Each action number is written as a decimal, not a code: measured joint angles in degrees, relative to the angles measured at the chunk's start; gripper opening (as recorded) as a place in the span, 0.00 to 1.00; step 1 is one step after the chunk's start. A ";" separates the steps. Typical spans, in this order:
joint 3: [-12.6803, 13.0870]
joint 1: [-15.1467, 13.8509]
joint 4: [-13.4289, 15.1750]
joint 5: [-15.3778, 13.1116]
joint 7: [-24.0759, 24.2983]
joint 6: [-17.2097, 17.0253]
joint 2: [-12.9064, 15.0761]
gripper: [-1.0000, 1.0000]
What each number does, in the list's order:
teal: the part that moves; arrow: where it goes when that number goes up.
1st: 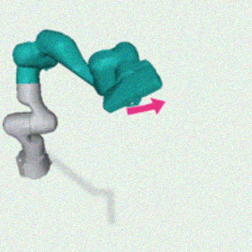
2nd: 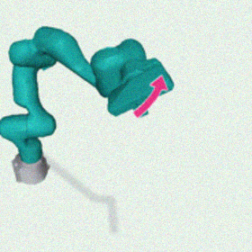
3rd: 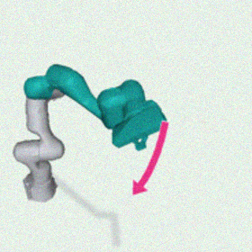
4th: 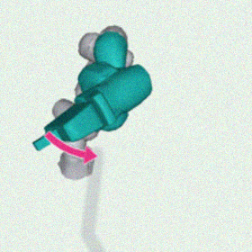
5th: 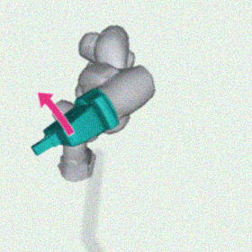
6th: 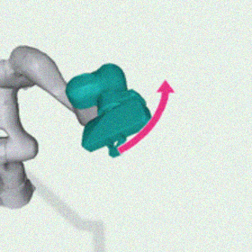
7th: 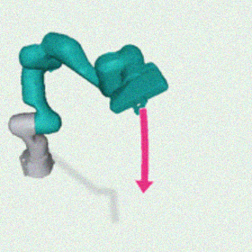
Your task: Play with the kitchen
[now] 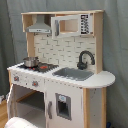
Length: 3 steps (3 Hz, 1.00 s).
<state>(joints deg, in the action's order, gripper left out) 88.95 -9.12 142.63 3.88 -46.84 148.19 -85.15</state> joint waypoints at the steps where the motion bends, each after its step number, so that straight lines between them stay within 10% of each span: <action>1: -3.18 -0.56 -2.89 -3.63 0.30 1.40 -0.53 1.00; 3: -2.63 -4.97 -9.88 -7.30 8.15 1.78 -0.89 1.00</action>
<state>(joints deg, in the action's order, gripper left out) 86.32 -14.09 132.75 -3.42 -38.70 149.97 -86.04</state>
